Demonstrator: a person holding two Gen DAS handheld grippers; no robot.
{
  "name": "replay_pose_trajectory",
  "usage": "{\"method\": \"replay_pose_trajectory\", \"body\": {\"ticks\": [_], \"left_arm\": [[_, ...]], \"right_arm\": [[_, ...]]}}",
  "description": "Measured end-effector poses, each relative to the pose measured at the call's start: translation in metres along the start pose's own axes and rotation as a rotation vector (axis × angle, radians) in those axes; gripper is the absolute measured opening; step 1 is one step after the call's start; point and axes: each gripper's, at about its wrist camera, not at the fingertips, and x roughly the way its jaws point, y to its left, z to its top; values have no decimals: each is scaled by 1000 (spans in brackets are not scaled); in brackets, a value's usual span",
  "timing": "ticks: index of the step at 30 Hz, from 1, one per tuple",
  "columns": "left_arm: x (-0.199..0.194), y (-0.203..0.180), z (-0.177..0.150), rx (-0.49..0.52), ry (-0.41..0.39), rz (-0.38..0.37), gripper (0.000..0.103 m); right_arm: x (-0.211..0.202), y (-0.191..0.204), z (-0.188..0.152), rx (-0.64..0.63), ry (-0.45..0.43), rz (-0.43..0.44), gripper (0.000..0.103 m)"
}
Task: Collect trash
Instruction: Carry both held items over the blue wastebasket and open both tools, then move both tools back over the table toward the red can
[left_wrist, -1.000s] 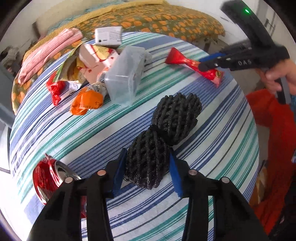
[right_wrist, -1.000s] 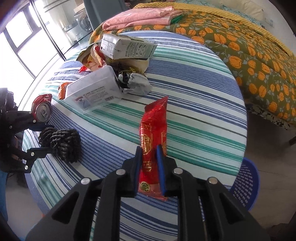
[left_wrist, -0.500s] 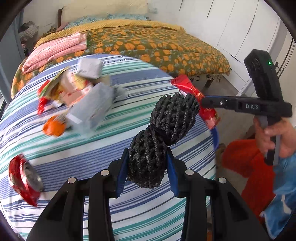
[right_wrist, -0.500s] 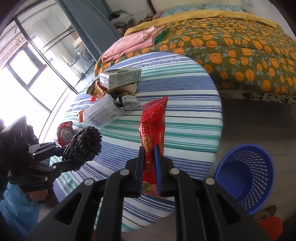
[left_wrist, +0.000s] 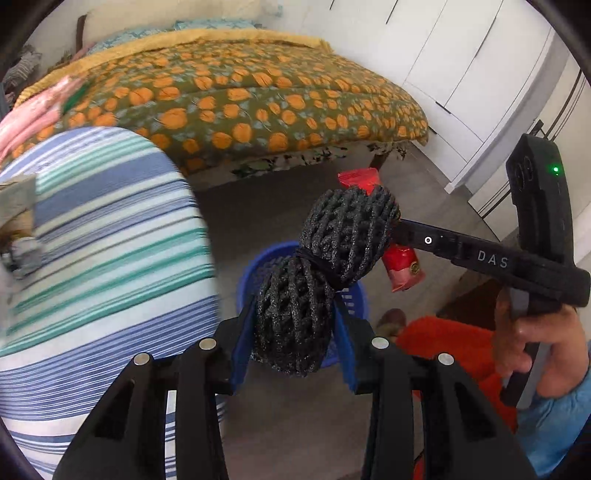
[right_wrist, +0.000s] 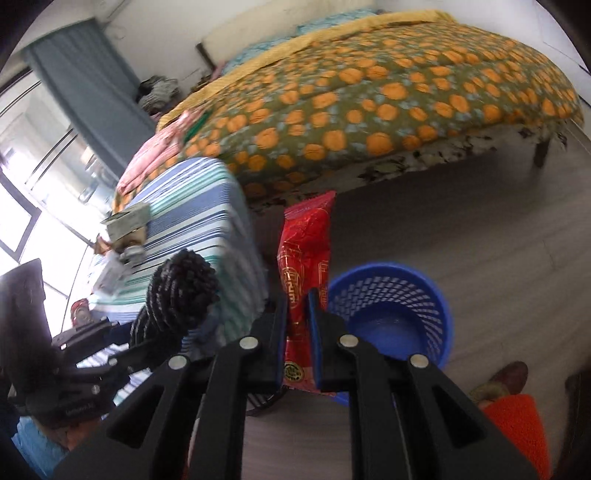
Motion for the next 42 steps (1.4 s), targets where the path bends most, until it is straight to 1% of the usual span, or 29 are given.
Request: {"method": "replay_pose_trajectory", "body": {"ticks": [3,5,6,8,9,10,11,12,14,16,19,21,22,23,24,26,28,29,32,33,34,36,38,40,42], "left_arm": [[35,-19,7,-5,26,24,40],[58,-26,10,-14,42,35,42],[69,-28,11,-19,48,35,44],[92,-27,14,-31,55,47,53],[102,-26,14,-41,57,47,65],[111,-24,15,-52,58,46,70],[117,-22,17,-59,58,49,75],[120,-20,19,-65,56,52,77],[119,-19,20,-65,36,34,80],[107,-20,19,-56,-13,23,88],[78,-25,16,-27,-88,12,95],[49,-26,11,-16,-148,10,98],[32,-24,6,-17,-179,4,98],[19,-21,2,-18,-200,2,98],[5,-17,-4,-24,-217,5,98],[-18,-6,-18,-42,-233,22,98],[-38,9,-37,-65,-234,39,98],[-48,19,-49,-79,-241,62,98],[-72,50,-81,-123,-229,199,98],[-78,63,-93,-143,-221,239,98],[-84,76,-102,-164,-211,275,98],[-99,106,-122,-219,-199,326,98],[-116,135,-136,-265,-195,379,98],[-130,161,-150,-298,-193,468,98],[-140,187,-160,-314,-180,575,98]], "right_arm": [[13,-33,0,46,8,-17,11],[26,-52,3,71,22,-17,11],[33,-60,3,86,30,-12,11],[45,-80,2,120,47,-11,15],[50,-87,2,134,52,-14,25],[54,-93,2,145,52,-18,43],[56,-99,1,159,47,-28,44],[55,-103,0,166,42,-33,44],[50,-110,-1,168,30,-25,44],[44,-111,-1,161,12,-32,44],[29,-102,1,122,-42,-63,44],[19,-91,1,80,-86,-87,45],[16,-85,0,59,-107,-105,54],[12,-77,-1,36,-128,-128,61],[10,-67,-3,12,-149,-148,70],[11,-47,-7,-35,-173,-173,74],[14,-24,-15,-93,-183,-198,86],[16,-8,-21,-131,-196,-207,88],[22,41,-43,-237,-212,-179,92],[24,57,-50,-267,-213,-164,97],[27,77,-58,-300,-213,-144,98],[34,117,-75,-368,-206,-98,98],[43,155,-88,-426,-177,-66,98],[54,189,-95,-464,-151,-19,98],[68,222,-99,-487,-123,23,98]]}}
